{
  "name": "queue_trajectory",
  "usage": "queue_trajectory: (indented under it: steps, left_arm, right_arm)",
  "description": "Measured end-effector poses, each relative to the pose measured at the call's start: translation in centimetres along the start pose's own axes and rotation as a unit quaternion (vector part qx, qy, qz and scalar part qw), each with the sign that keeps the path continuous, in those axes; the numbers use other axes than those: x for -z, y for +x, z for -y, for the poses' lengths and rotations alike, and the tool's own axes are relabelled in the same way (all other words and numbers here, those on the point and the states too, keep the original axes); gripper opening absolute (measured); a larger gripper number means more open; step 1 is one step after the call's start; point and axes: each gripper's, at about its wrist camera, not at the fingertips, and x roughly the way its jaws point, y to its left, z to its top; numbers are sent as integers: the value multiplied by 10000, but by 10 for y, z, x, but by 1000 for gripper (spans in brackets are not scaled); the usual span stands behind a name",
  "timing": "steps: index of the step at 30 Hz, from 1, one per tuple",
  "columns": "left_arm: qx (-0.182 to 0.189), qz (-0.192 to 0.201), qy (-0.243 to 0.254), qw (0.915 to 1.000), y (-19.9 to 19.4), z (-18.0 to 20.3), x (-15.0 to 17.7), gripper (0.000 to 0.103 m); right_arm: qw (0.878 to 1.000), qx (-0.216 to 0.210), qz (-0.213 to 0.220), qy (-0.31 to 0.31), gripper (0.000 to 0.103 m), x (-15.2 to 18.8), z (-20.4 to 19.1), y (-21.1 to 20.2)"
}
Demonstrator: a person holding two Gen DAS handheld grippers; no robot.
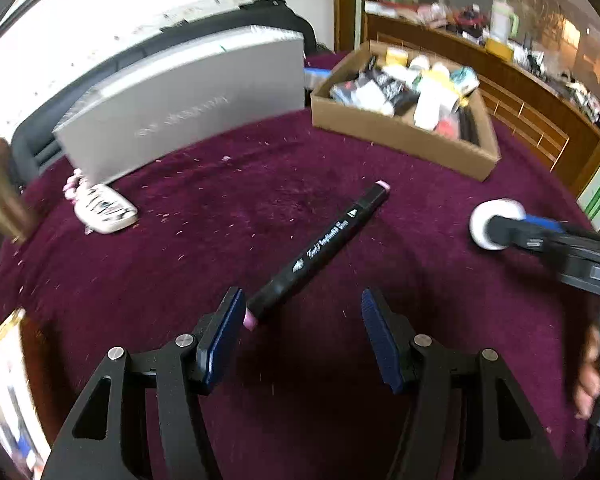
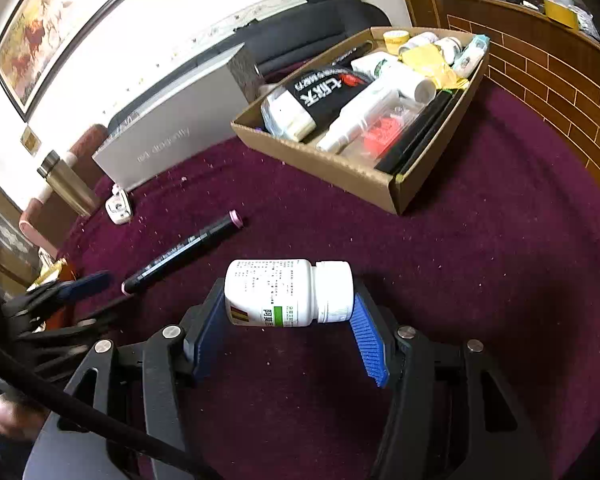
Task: Organize objects
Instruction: 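Grasp the black pink-capped marker with the left tool while the right tool holds the bottle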
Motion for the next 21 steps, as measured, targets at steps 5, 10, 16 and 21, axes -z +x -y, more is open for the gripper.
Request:
queue_trajectory:
  steps: [5, 10, 16, 21]
  left_arm:
    - [-111, -185, 170, 9996, 30, 4, -17, 55]
    - [-38, -59, -80, 9999, 28, 8, -18, 13]
    - [-188, 88, -240, 9995, 9, 24, 11, 12]
    - [9, 146, -687, 9975, -16, 23, 43, 12]
  right_arm:
    - [9997, -196, -23, 168, 57, -3, 5, -2]
    - [9993, -228, -92, 265, 57, -3, 8, 2]
    - [9996, -211, -53, 195, 57, -2, 5, 0]
    - [9998, -218, -24, 6, 57, -1, -4, -2]
